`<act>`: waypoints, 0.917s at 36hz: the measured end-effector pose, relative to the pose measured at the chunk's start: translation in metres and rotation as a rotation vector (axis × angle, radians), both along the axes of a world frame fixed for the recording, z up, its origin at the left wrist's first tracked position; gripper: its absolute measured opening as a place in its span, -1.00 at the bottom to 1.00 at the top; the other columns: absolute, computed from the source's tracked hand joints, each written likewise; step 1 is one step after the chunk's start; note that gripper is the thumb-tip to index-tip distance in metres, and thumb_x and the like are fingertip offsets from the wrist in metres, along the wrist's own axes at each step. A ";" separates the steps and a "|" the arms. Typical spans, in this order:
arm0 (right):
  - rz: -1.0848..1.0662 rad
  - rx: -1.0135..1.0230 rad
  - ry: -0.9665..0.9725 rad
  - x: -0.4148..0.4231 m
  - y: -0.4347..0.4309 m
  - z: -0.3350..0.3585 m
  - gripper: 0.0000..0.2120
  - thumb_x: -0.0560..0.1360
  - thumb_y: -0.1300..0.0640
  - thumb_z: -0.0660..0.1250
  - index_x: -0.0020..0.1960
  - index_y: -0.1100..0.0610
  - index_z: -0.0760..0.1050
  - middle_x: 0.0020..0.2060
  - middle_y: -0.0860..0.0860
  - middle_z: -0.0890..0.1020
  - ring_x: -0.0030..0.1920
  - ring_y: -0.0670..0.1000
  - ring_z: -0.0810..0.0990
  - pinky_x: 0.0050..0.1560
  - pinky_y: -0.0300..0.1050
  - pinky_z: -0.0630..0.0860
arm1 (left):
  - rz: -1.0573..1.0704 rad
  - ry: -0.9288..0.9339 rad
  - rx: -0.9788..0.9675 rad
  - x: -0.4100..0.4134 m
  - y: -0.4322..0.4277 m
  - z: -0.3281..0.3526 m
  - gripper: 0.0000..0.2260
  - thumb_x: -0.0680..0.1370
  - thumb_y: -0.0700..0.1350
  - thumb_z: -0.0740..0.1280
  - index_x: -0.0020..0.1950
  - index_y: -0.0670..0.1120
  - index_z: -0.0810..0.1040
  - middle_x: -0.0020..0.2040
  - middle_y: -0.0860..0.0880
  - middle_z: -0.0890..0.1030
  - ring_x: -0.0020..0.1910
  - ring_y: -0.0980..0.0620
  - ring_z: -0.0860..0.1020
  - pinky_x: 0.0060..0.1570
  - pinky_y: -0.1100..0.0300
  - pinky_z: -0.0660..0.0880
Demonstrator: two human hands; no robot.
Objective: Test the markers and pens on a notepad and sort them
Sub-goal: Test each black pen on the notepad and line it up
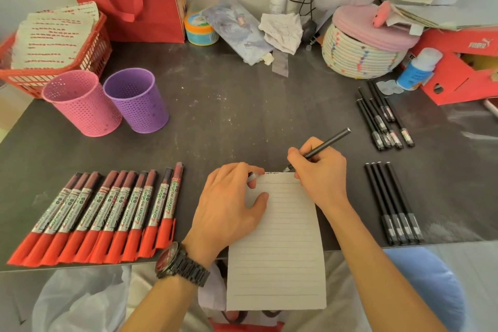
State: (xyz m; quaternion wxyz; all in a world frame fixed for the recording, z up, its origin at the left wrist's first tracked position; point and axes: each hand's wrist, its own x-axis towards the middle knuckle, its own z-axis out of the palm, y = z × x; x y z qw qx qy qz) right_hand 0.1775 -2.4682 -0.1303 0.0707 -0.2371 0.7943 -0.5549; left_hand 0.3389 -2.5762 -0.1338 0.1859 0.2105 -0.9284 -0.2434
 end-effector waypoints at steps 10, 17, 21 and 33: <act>0.016 0.027 0.044 0.000 -0.002 -0.002 -0.71 0.49 0.09 0.43 -0.36 0.07 0.47 -0.55 -0.06 0.57 -0.48 -0.19 0.62 -0.39 -0.46 0.42 | 0.028 0.002 -0.078 0.001 0.006 0.002 -0.76 0.51 0.09 0.32 0.02 0.23 0.25 0.01 0.21 0.55 0.12 0.17 0.42 0.14 0.20 0.33; 0.021 0.043 0.072 0.001 -0.001 -0.001 -0.71 0.51 0.09 0.43 -0.36 0.05 0.48 -0.53 -0.09 0.58 -0.46 -0.18 0.63 -0.37 -0.46 0.44 | 0.032 -0.013 -0.114 0.000 0.007 0.001 -0.80 0.53 0.07 0.34 0.11 0.08 0.45 -0.04 0.21 0.53 0.11 0.14 0.45 0.11 0.19 0.34; 0.029 0.053 0.078 0.001 -0.002 -0.002 -0.71 0.50 0.07 0.43 -0.37 0.00 0.47 -0.54 -0.12 0.58 -0.44 -0.17 0.63 -0.34 -0.45 0.45 | 0.035 -0.019 -0.115 0.000 0.006 0.000 -0.76 0.53 0.07 0.33 0.16 0.08 0.48 -0.10 0.24 0.46 0.11 0.15 0.44 0.11 0.21 0.32; 0.023 0.053 0.084 0.000 -0.002 -0.003 -0.72 0.50 0.10 0.42 -0.36 0.04 0.46 -0.55 -0.10 0.59 -0.47 -0.18 0.61 -0.36 -0.46 0.44 | 0.033 -0.007 -0.103 -0.001 0.005 -0.003 -0.77 0.53 0.09 0.32 0.15 0.09 0.46 -0.08 0.23 0.50 0.11 0.15 0.43 0.12 0.18 0.35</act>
